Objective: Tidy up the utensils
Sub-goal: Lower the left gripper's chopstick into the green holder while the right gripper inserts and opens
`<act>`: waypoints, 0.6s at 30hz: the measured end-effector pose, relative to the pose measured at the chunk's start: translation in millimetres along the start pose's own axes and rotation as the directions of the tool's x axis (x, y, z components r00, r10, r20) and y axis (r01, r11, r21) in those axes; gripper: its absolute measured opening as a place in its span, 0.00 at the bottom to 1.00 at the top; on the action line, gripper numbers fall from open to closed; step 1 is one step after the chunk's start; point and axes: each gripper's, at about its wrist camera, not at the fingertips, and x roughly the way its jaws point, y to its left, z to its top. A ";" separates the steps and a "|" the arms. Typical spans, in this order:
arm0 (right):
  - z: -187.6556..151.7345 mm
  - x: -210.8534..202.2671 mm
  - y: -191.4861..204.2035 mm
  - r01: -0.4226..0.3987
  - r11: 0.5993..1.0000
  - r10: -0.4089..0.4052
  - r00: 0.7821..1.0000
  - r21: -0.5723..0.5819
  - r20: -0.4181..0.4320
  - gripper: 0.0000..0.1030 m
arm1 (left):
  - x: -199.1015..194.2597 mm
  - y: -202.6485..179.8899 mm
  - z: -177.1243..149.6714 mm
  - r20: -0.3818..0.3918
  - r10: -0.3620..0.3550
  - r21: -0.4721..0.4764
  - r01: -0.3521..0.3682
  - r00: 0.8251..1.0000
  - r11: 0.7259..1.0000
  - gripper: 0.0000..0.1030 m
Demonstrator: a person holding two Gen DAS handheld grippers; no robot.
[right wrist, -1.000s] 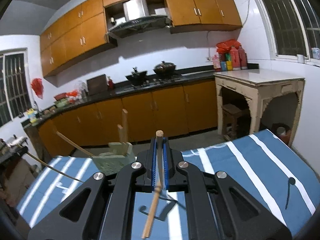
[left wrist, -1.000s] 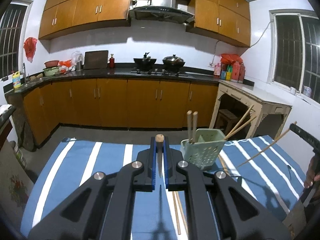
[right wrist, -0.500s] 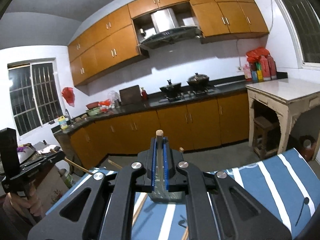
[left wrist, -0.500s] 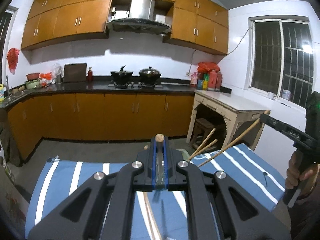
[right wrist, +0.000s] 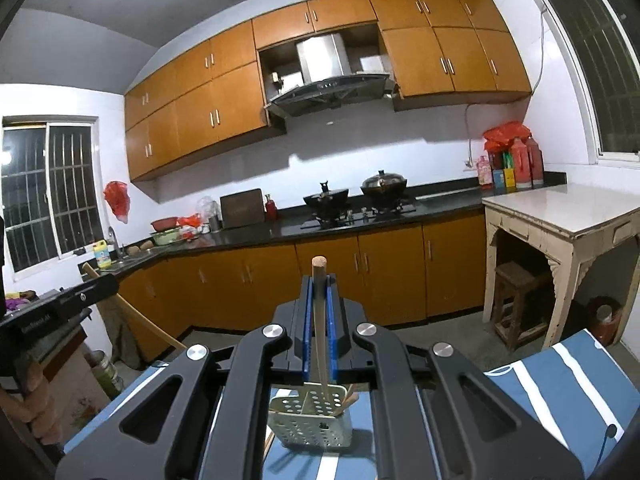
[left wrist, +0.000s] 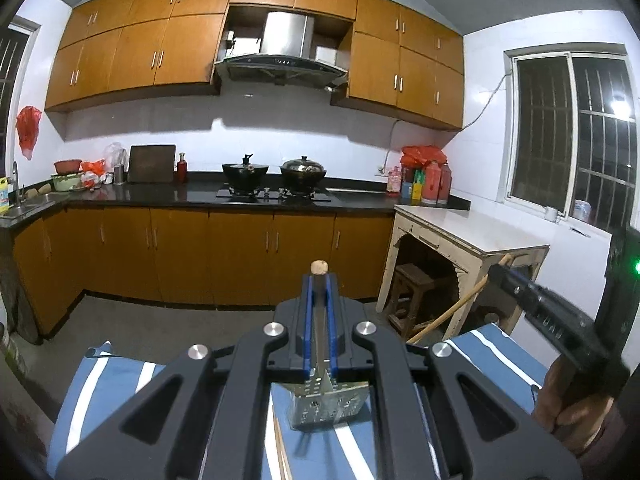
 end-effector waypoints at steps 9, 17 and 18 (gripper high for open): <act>-24.8 29.0 1.8 -0.020 1.000 0.021 0.996 0.010 -0.085 0.07 | 49.8 -3.2 -20.1 -0.066 0.039 0.016 -0.038 0.997 0.999 0.07; -35.6 42.5 -0.3 -0.036 0.998 0.042 0.989 0.047 -0.140 0.07 | 69.7 3.1 -39.7 -0.124 0.011 -0.012 -0.013 0.992 1.000 0.07; -37.2 45.5 0.4 -0.038 0.998 0.046 0.987 0.053 -0.152 0.07 | 72.3 3.7 -42.7 -0.134 0.009 -0.015 -0.011 0.991 1.000 0.07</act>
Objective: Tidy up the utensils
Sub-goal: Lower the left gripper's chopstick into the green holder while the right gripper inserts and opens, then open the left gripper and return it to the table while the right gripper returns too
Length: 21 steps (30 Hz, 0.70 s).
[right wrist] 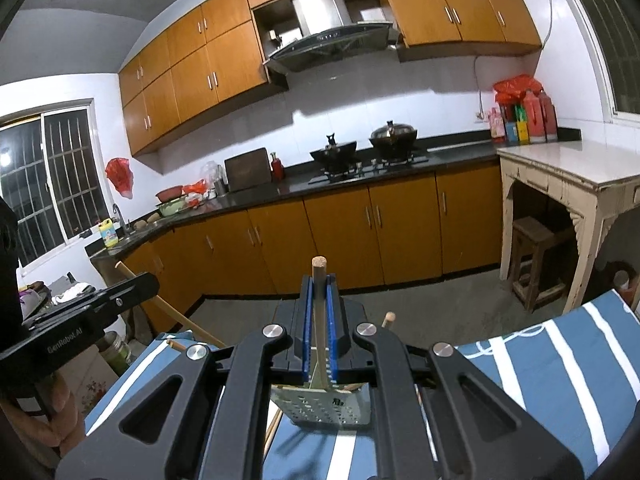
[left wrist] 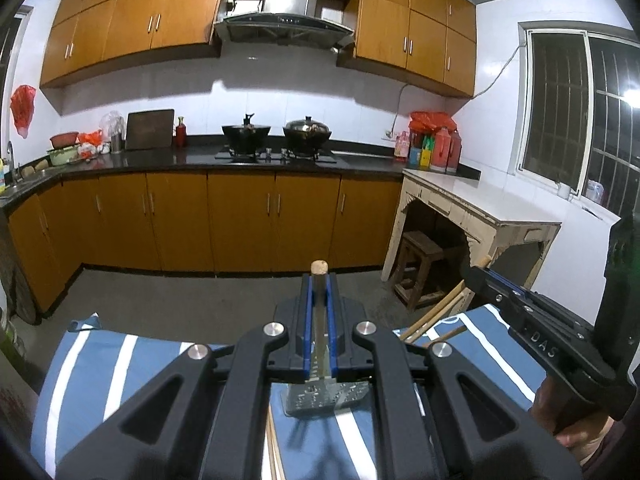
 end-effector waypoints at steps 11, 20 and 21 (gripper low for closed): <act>-4.5 -16.2 7.7 0.032 0.999 -0.032 0.999 -0.024 -0.001 0.38 | -6.4 9.0 -14.7 -0.033 0.020 -0.015 -0.021 0.999 1.000 0.22; -30.7 -87.2 -6.9 0.071 0.997 -0.070 0.995 -0.012 0.066 0.38 | -77.9 31.4 -47.1 0.034 0.017 -0.058 -0.015 0.999 0.998 0.49; -43.2 -91.1 -11.3 0.089 0.996 -0.088 0.995 -0.016 0.048 0.38 | -83.7 33.3 -55.1 0.032 0.024 -0.050 -0.022 0.999 0.999 0.52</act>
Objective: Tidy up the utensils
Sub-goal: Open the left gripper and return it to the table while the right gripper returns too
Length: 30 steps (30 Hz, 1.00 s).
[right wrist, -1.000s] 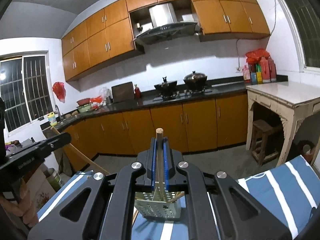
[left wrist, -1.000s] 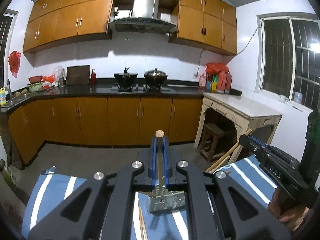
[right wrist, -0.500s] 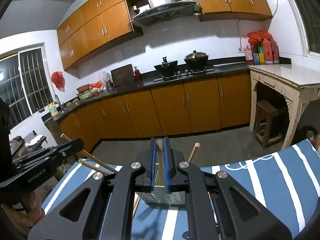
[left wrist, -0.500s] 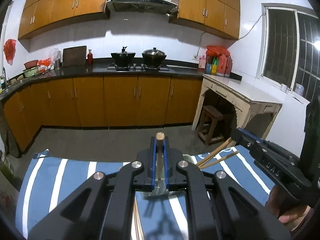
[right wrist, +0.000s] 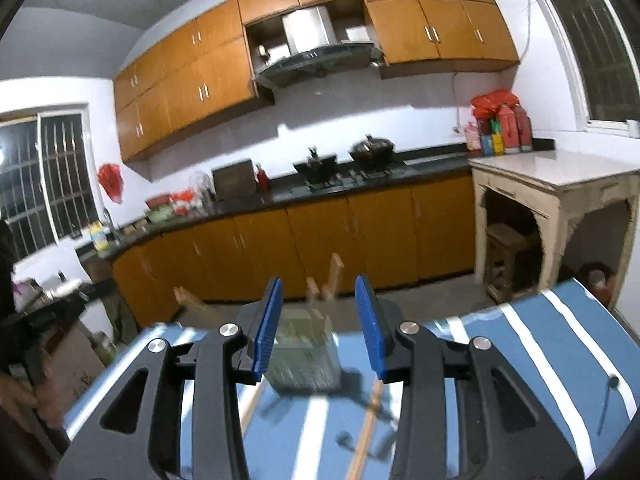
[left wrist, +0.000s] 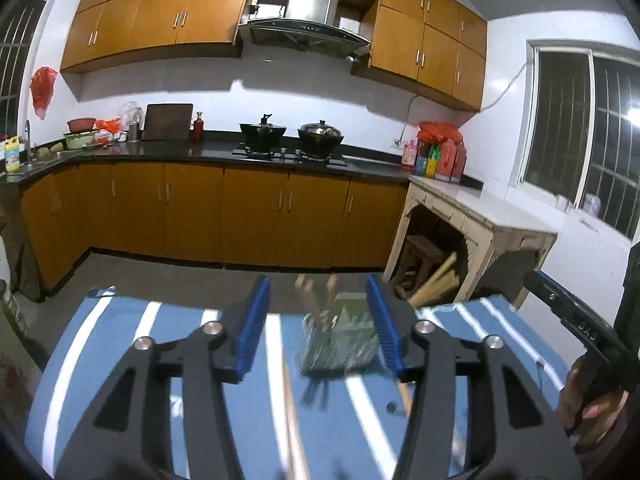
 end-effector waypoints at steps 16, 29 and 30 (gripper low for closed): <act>-191.1 95.5 -38.7 0.107 0.987 -0.032 0.858 0.118 -0.513 0.21 | 42.4 49.8 -171.4 -0.324 0.180 -0.026 -0.199 0.929 0.980 0.89; -198.0 100.1 -39.2 0.132 0.991 -0.094 0.844 0.035 -0.528 0.11 | 59.6 59.1 -206.7 -0.354 0.098 -0.110 -0.146 0.930 0.983 0.95; -198.4 100.1 -41.9 0.136 0.990 -0.096 0.844 0.038 -0.528 0.10 | 59.8 59.5 -207.8 -0.355 0.099 -0.113 -0.148 0.930 0.983 0.92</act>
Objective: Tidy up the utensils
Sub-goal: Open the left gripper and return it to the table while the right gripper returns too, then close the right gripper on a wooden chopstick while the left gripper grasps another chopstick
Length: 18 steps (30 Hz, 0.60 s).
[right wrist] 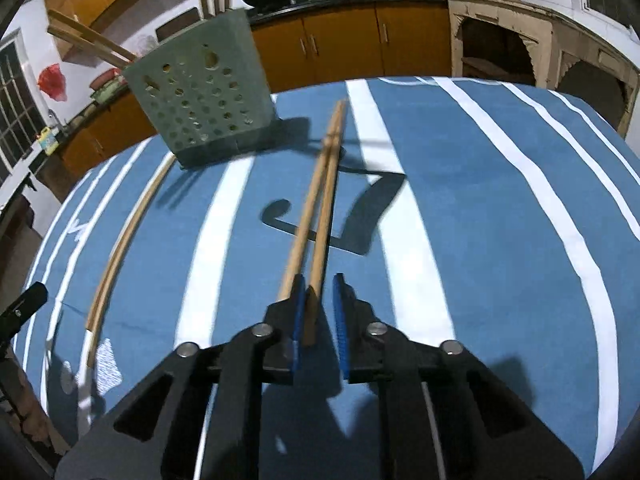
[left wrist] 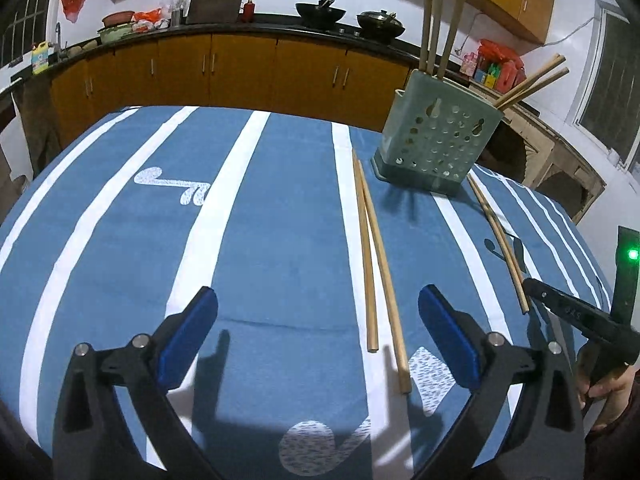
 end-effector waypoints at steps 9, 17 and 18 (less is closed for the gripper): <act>0.3 -0.6 1.3 0.081 0.996 -0.081 0.997 -0.048 0.008 0.08 | 17.6 -11.1 -12.2 -0.057 0.012 0.081 -0.008 0.998 0.997 0.62; 3.6 -2.7 -15.9 0.044 0.998 -0.042 0.999 0.049 -0.032 0.08 | 26.6 -25.0 -9.3 -0.089 -0.034 0.129 0.045 0.995 0.991 0.48; 3.9 -2.6 -14.9 0.046 0.998 -0.045 0.998 0.046 -0.037 0.08 | 27.0 -27.5 -8.5 -0.088 -0.034 0.143 0.046 0.996 0.989 0.48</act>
